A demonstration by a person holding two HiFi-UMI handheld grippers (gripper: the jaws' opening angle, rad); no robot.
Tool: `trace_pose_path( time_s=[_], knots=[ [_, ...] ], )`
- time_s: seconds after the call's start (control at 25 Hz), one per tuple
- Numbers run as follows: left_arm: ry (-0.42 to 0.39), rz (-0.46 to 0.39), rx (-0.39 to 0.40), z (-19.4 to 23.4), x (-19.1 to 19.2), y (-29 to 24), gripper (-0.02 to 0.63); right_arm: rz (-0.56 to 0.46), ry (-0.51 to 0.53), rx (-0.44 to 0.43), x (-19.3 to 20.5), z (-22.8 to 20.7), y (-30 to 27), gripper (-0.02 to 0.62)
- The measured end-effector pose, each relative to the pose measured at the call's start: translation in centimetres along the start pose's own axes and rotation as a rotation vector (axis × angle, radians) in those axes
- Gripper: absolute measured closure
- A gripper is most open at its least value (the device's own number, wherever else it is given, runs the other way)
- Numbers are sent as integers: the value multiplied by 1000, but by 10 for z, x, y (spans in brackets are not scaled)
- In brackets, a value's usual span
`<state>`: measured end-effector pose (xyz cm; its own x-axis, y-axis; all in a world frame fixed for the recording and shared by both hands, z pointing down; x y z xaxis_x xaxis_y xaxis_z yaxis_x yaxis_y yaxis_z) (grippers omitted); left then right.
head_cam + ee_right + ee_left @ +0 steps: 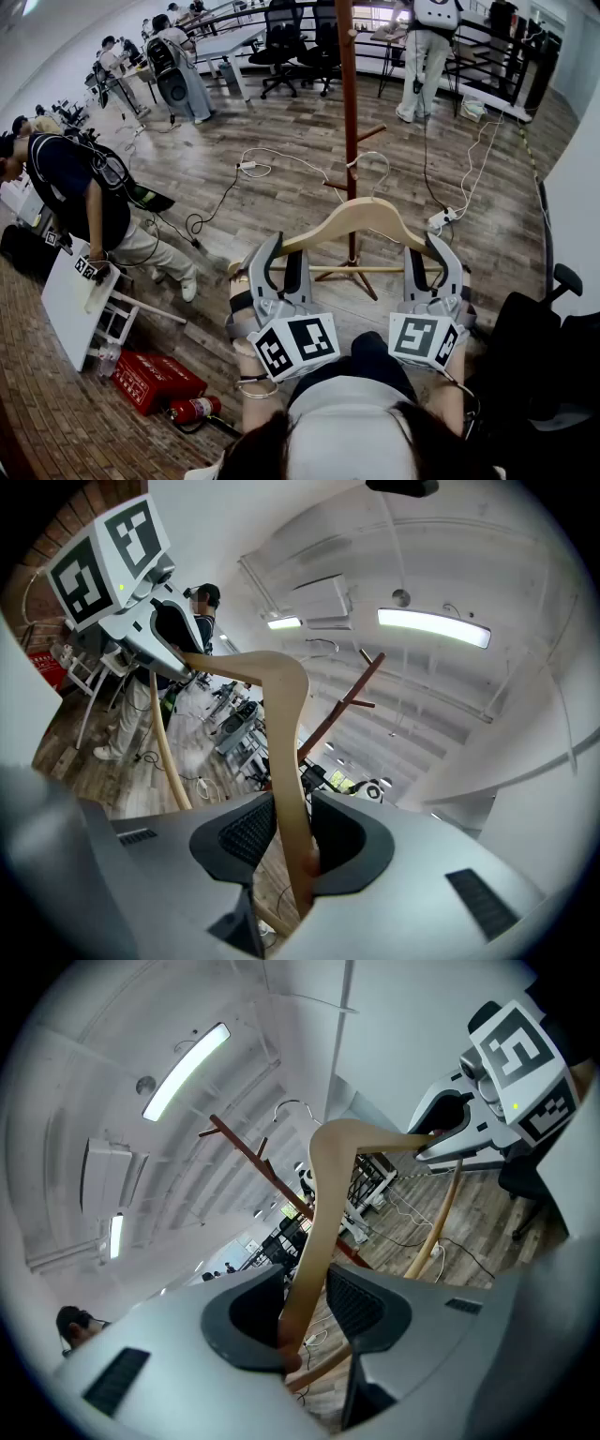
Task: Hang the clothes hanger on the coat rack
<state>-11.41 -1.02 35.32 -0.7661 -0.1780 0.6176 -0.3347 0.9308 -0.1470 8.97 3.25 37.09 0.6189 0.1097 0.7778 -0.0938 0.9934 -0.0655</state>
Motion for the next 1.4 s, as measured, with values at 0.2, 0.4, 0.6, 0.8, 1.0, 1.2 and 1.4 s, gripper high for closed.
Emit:
trace_pose_path(
  time_s=[0.2, 0.4, 0.6, 0.8, 1.0, 1.2, 1.4],
  knots=[
    [3, -1, -1, 6, 5, -5, 466, 15, 3, -8, -13, 2, -3, 466],
    [2, -12, 2, 4, 1, -9, 466, 16, -1, -8, -9, 0, -5, 466],
    [-2, -23, 13, 4, -5, -16, 466, 25, -3, 13, -9, -8, -7, 466],
    [-15, -31, 20, 3, -11, -25, 466, 34, -18, 28, -5, -13, -12, 466],
    [-15, -29, 10, 7, -17, -37, 466, 19, -21, 31, -7, -21, -24, 466],
    [-18, -31, 8, 11, -21, -55, 466, 17, -23, 31, -6, -27, -44, 466],
    [-16, -27, -5, 19, -23, -75, 466, -2, -20, 33, -10, -34, -65, 466]
  ],
)
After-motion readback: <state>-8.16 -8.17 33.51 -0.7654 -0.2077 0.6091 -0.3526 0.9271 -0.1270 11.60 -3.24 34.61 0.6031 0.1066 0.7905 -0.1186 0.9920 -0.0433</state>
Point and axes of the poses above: the fingertips, and each gripper's own axes: y backward along the fingers, z to its left, x out of its underside, the point moved 6 cm from there along y, backward along the fingers, and after that the axes turned 5 degrees about -y, right-handed, at the moved point
